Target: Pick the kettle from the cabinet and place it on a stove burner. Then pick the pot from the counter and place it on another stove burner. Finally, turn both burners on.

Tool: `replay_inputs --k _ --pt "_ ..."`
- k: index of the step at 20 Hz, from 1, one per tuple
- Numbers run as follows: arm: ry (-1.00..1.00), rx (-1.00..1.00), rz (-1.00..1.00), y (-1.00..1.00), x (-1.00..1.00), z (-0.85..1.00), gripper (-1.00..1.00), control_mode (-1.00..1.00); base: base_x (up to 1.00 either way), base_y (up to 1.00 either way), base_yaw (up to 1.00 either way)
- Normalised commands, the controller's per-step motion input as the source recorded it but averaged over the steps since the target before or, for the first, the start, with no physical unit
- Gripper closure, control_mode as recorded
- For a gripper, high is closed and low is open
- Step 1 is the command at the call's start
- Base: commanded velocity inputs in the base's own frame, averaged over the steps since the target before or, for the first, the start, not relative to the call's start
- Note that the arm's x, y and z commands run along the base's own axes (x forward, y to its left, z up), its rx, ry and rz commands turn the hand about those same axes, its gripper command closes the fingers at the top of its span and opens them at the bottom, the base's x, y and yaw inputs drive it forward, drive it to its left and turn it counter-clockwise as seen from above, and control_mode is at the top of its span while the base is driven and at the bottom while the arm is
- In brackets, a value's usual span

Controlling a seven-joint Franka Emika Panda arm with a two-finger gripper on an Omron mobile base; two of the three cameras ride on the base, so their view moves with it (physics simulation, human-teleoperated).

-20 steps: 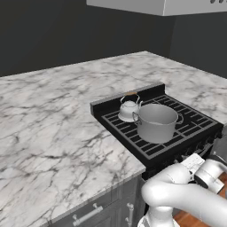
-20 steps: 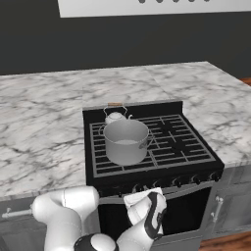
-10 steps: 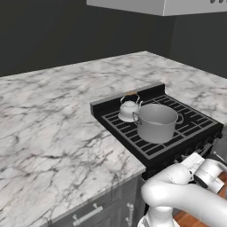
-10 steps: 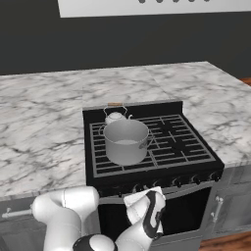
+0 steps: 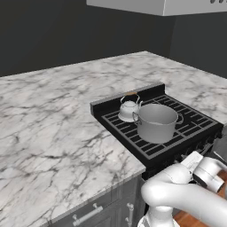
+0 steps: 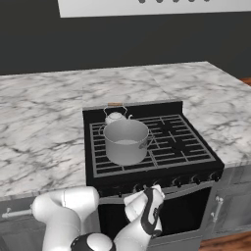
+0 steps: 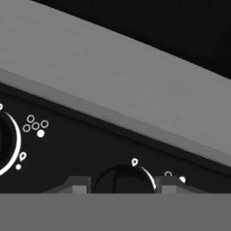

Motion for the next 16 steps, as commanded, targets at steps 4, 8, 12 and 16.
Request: replay_inputs --k 4,8,12,16 --pt "-0.02 -0.2 0.01 -0.01 0.0 0.0 1.0 -1.0 0.0 0.0 0.0" --pt "-0.03 -0.22 0.02 -0.07 0.0 0.04 1.0 -1.0 0.0 0.0 0.0" --pt "-0.02 -0.22 0.03 -0.1 0.0 0.05 1.0 -1.0 0.0 0.0 0.0" --pt "-0.02 -0.2 0.04 -0.12 0.0 0.03 1.0 -1.0 0.0 0.0 0.0"
